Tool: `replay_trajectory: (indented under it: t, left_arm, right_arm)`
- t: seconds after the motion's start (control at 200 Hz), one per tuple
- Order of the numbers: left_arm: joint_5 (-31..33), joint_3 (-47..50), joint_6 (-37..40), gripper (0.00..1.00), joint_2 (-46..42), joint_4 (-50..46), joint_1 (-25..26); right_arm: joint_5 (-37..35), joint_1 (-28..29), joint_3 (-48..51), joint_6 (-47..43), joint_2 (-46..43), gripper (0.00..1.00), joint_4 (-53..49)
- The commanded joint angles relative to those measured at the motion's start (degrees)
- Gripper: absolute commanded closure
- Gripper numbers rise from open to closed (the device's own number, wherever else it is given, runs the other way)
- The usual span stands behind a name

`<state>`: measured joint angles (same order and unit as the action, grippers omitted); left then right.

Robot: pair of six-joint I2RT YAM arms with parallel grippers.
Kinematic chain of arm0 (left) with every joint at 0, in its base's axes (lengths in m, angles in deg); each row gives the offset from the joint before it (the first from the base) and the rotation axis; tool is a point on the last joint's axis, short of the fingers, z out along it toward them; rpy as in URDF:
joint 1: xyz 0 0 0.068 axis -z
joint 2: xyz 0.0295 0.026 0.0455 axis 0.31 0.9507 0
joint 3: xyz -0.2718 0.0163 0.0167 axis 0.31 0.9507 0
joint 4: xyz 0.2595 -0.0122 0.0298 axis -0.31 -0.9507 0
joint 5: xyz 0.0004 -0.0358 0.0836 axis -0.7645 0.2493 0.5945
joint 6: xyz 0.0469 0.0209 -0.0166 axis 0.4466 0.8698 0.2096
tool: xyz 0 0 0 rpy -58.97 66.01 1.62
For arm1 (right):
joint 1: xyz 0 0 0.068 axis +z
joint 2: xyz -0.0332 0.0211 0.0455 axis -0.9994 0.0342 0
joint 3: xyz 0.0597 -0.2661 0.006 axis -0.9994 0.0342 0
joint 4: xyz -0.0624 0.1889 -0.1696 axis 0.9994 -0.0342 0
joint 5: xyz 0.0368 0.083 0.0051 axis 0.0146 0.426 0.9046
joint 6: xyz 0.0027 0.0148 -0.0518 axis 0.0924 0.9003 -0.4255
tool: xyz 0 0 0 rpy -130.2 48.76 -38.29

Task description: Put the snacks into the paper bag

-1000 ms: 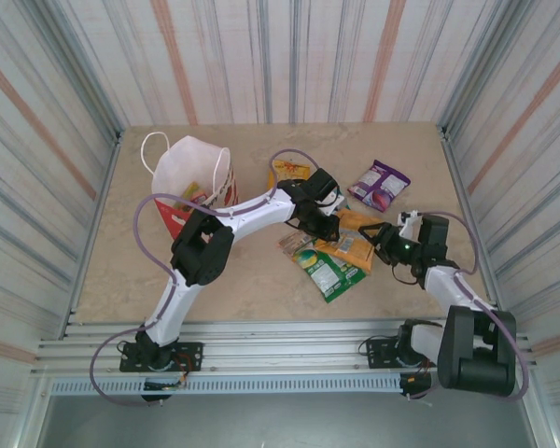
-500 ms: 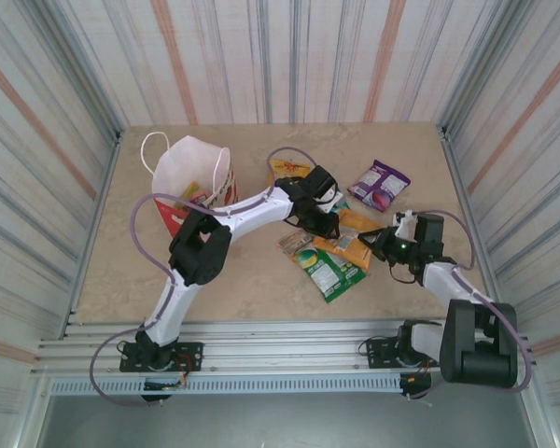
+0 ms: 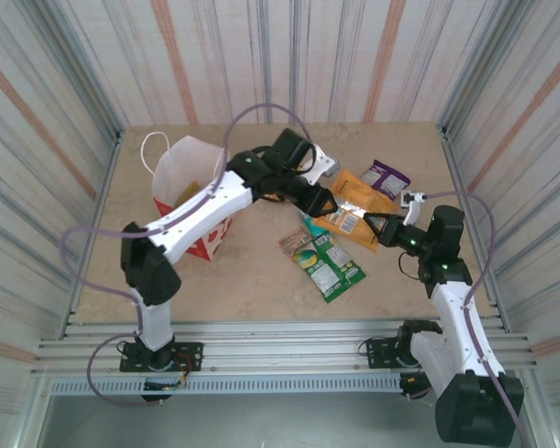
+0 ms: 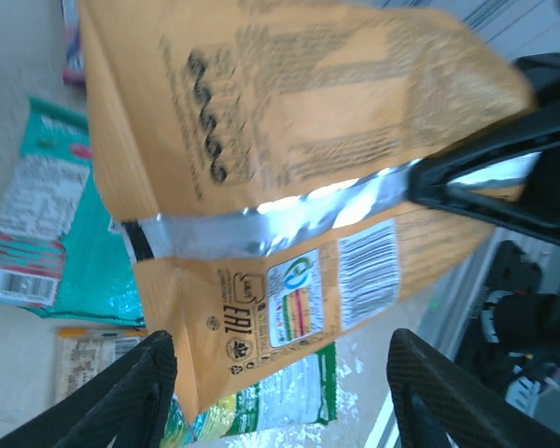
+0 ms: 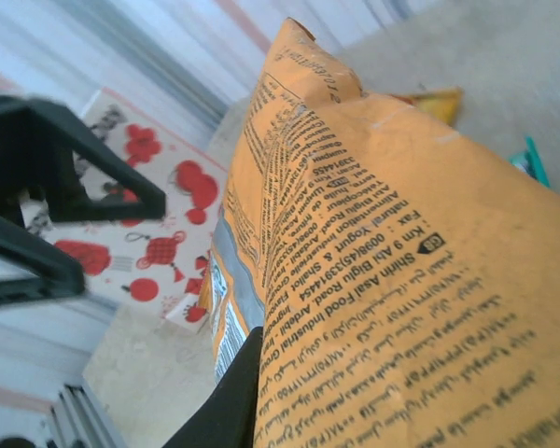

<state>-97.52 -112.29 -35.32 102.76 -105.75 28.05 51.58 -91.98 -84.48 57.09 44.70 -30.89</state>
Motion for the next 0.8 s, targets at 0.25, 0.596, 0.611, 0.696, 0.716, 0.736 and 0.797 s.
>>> replay_trajectory:
  t: [0.25, 0.596, 0.611, 0.696, 0.716, 0.736, 0.797]
  left_arm:
    - [-1.9, -0.77, 28.06, 0.23, -14.12, -10.59, -0.84]
    - [-2.43, -3.79, 37.86, 0.18, -12.11, -25.38, -0.84]
    - [-2.79, -3.62, 37.71, 0.18, -12.02, -25.47, -0.84]
    - [-4.46, -1.98, 36.91, 0.19, -11.52, -25.24, -0.84]
    - [-4.72, -1.68, 36.79, 0.19, -11.34, -25.21, -0.84]
    - [-5.05, -1.4, 36.78, 0.19, -11.15, -25.28, -0.84]
    - [-6.09, -1.2, 36.41, 0.21, -10.3, -25.41, -0.89]
  right_arm:
    - [7.94, 11.48, -12.5, -40.74, 0.34, 0.85, -16.35]
    - [-2.87, 25.46, -19.62, -57.64, 6.14, 0.94, -23.88]
    - [-2.88, 25.71, -19.7, -57.8, 6.31, 0.95, -23.82]
    - [-2.58, 26.67, -20.14, -59.01, 7.03, 0.95, -23.36]
    - [-2.45, 26.83, -20.21, -59.34, 7.14, 0.95, -23.29]
    - [-2.25, 27.06, -20.27, -59.7, 7.22, 0.95, -23.29]
    - [-1.85, 27.64, -20.59, -60.39, 7.55, 0.95, -23.2]
